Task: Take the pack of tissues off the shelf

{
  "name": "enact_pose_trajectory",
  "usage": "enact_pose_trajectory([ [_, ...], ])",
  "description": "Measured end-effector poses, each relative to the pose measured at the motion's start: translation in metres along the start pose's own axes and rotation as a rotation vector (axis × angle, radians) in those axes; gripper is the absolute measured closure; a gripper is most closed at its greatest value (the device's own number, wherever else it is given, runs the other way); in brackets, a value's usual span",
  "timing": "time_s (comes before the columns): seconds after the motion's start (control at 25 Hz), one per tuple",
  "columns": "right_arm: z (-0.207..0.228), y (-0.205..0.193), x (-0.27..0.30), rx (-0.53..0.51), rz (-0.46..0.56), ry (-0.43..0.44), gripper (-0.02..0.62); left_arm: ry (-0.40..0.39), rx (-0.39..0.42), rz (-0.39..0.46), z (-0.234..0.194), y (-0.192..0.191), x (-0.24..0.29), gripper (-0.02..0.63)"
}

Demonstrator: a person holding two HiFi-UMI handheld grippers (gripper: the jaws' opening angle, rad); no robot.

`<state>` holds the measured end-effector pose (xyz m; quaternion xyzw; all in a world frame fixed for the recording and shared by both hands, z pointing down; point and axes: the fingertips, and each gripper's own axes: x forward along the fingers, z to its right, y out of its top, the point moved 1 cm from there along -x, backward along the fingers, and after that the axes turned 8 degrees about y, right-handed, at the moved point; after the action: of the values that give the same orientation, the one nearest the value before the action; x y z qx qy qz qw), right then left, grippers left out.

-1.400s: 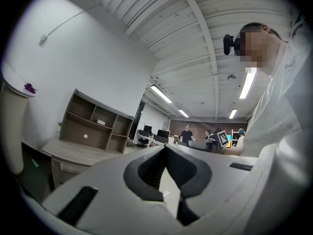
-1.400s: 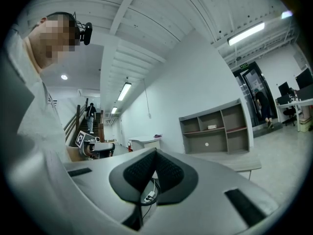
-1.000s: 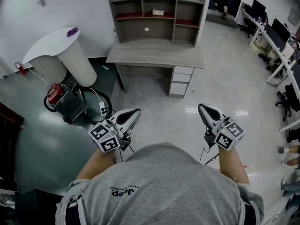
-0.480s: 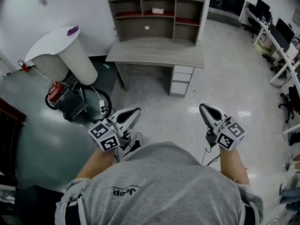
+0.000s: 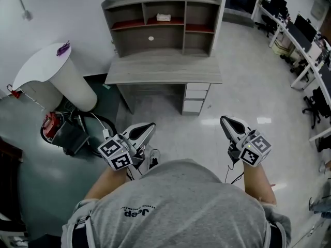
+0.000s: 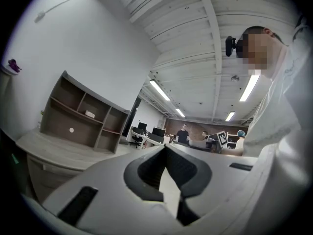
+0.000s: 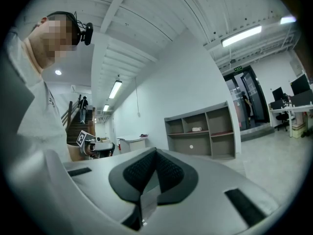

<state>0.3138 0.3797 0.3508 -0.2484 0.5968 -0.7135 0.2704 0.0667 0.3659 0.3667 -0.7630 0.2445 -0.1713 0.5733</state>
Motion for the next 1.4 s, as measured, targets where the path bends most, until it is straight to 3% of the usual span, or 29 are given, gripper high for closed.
enact_pose_trajectory([
  [0.44,0.090,0.034,0.181,0.028,0.045,-0.074,0.598,-0.133,0.000,-0.032,-0.196,0.068,0.086,0.577],
  [0.72,0.128,0.062,0.262,0.006,0.048,-0.098,0.597,-0.165,-0.019,-0.047,-0.280,0.093,0.109,0.577],
  [1.08,0.161,0.068,0.329,0.013,0.031,-0.083,0.598,-0.142,-0.040,-0.047,-0.349,0.107,0.120,0.577],
  [1.4,0.212,0.071,0.373,0.028,0.036,0.005,0.597,-0.042,-0.039,-0.040,-0.388,0.109,0.136,0.577],
])
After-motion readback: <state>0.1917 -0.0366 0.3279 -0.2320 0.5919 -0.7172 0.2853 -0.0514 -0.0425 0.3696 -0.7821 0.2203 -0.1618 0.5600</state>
